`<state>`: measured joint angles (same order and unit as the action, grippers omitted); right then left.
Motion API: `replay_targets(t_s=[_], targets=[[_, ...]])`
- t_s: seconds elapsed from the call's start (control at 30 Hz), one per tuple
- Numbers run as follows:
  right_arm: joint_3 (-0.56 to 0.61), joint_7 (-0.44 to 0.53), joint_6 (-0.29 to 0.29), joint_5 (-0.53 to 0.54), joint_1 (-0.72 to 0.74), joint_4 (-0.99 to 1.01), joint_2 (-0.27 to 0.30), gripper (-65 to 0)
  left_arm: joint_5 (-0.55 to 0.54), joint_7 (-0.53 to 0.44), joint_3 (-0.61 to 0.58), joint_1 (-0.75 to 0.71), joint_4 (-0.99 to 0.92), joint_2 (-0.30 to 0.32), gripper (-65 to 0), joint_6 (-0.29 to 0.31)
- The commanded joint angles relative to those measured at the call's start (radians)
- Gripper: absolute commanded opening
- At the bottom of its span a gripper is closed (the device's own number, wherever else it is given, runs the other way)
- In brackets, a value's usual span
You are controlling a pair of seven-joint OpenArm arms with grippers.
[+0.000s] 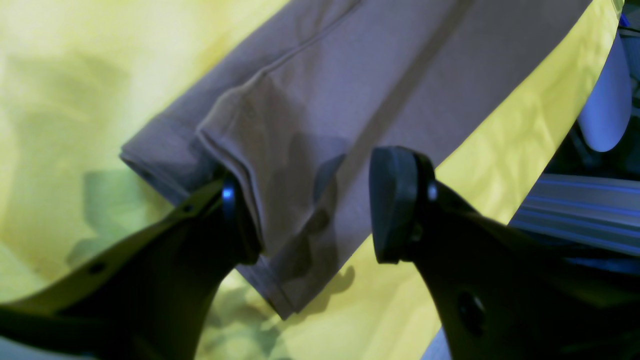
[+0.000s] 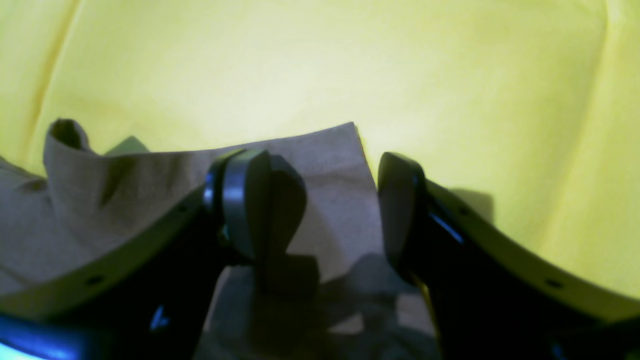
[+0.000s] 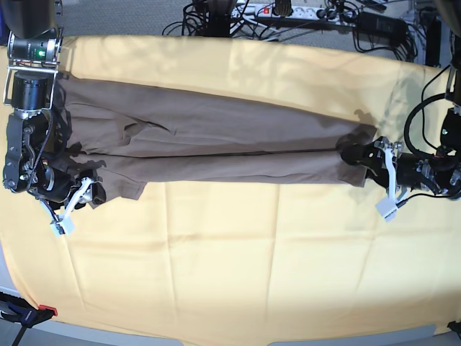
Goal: Fold the T-shirt properly
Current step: 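Lower the folded edge and open both grippers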
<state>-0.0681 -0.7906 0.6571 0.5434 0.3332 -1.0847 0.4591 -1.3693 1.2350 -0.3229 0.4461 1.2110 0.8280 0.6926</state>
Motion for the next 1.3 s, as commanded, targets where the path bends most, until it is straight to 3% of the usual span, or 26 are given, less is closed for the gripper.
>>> replay_targets(t_s=[0.0,0.13,0.23,0.57,0.77,0.9,0.97,1.1,1.27], targets=[[-0.005,-0.005,-0.021,-0.027,0.027,-0.008,0.018,-28.6,-0.020,-0.007,0.012,0.025,0.011,0.020,-30.7,0.006],[-0.005,-0.005,-0.068,-0.074,0.027,-0.008,0.021,-28.6,-0.020,-0.007,0.012,0.025,0.011,0.019,-30.7,0.006],[-0.005,-0.005,-0.075,-0.073,0.027,-0.008,0.021,-28.6,-0.020,-0.007,0.012,0.025,0.011,0.019,-30.7,0.006],[-0.006,-0.031,-0.194,-0.047,0.029,-0.008,0.021,-28.6,-0.020,-0.008,0.012,0.025,0.011,0.019,-30.7,0.006],[-0.006,-0.129,-0.050,0.169,0.029,-0.008,0.020,-28.7,-0.020,-0.008,0.012,0.025,0.011,0.019,-30.7,0.006],[-0.006,-0.130,0.030,0.228,0.031,-0.008,0.020,-29.6,-0.020,-0.008,0.012,0.025,0.011,0.019,-30.7,0.006],[-0.006,-0.130,0.041,0.243,0.032,-0.008,0.020,-36.2,-0.020,-0.008,0.012,0.025,0.011,0.019,-30.7,0.006],[-0.006,-0.130,0.041,0.246,0.032,-0.008,0.021,-65.0,-0.020,-0.008,0.012,0.025,0.011,0.019,-30.7,0.006],[-0.006,-0.131,0.041,0.272,0.030,-0.020,0.021,-65.0,-0.019,-0.028,0.012,0.025,0.011,0.019,-30.7,0.006]])
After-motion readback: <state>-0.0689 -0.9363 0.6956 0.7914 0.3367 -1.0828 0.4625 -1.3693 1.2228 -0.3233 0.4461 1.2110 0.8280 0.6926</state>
